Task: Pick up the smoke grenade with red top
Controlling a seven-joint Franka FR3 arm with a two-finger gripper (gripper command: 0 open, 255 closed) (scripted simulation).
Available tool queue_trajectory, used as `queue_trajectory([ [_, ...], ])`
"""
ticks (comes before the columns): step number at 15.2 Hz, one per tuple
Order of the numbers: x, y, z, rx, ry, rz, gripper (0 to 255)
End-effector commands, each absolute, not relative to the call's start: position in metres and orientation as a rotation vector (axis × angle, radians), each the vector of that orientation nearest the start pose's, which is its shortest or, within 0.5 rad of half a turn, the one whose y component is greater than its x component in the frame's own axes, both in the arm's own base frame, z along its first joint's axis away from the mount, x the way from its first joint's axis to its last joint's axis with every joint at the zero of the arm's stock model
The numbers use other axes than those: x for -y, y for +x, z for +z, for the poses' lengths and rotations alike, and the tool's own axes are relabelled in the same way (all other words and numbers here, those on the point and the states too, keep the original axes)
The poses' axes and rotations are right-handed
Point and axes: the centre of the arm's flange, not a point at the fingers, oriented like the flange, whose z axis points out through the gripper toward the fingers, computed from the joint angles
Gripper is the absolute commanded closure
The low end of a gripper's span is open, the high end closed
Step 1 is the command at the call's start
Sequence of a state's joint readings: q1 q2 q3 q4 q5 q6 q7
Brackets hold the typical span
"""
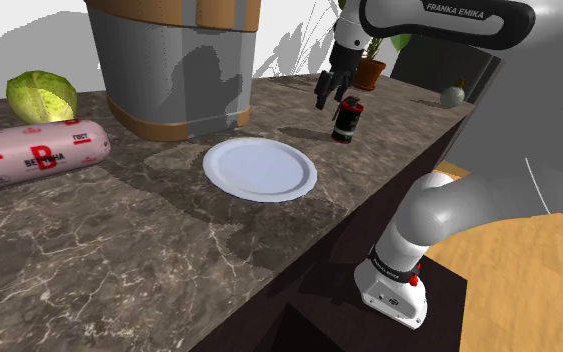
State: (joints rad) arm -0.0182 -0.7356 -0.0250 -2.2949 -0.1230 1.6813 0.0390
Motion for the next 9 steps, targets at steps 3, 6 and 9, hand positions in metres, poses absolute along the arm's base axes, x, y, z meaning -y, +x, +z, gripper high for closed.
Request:
queue_trajectory([
  [3, 0.050, 0.334, 0.618, -0.123, -3.274, -0.155, 0],
  [6, 0.082, 0.338, 0.624, -0.137, -3.326, -0.089, 0],
  [9, 0.113, 0.341, 0.631, -0.151, -3.376, -0.020, 0],
])
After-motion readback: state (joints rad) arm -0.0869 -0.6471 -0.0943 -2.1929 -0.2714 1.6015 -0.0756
